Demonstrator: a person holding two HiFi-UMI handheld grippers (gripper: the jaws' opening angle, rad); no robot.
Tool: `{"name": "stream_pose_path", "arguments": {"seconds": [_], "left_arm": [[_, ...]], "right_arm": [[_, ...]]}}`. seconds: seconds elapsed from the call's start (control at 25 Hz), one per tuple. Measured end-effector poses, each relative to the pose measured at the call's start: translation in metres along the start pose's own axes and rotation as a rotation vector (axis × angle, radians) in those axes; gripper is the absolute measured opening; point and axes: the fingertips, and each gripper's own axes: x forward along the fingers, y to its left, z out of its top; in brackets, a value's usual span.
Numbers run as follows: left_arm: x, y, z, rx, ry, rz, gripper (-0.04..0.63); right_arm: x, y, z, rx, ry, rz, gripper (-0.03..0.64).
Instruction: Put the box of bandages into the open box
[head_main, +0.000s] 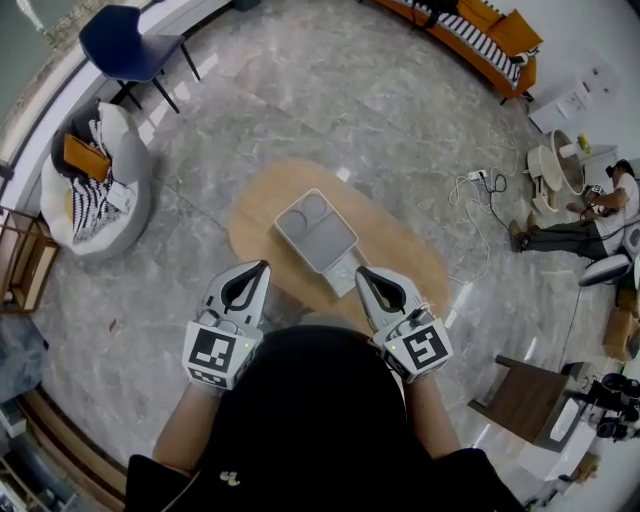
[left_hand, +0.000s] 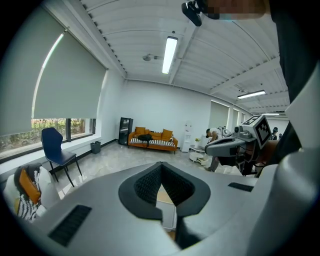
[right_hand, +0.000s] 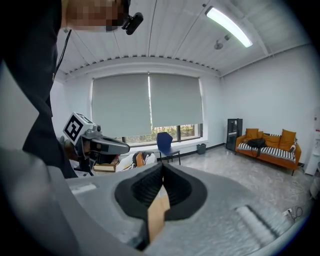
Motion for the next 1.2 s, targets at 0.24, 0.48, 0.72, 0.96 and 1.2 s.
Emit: {"name": "stream_pose_path", "arguments": {"seconds": [0.24,0.48,0.72,0.96,1.2], "left_arm": [[0.003,-0.003,0.007,0.012,-0.019,-0.031,0.012],[0.003,-0.005,0.005,0.012,-0.017,-0.038,0.012],[0.007,-0.011,0.008,0.011,-0.014,-0.046,0.012],[0.009,-0.012,0.006,0.019,-0.005,-0.046,0.012],[0.014,-0.02,0.008,0.027,0.0,-0.048,0.012]], "right_arm": [[-0.001,-0.001,0.003,0.005,-0.011,-0.001,-0.002],[-0.002,-0.002,-0.002,0.017,-0.008,-0.018,-0.002],[-0.005,-0.006,-0.007,0.027,0.003,-0.022,-0.002],[-0.004,-0.008,-0.012,0.034,0.006,-0.026,-0.002],[-0.009,-0.015,-0.016,0.036,0.011,-0.03,-0.002]]}}
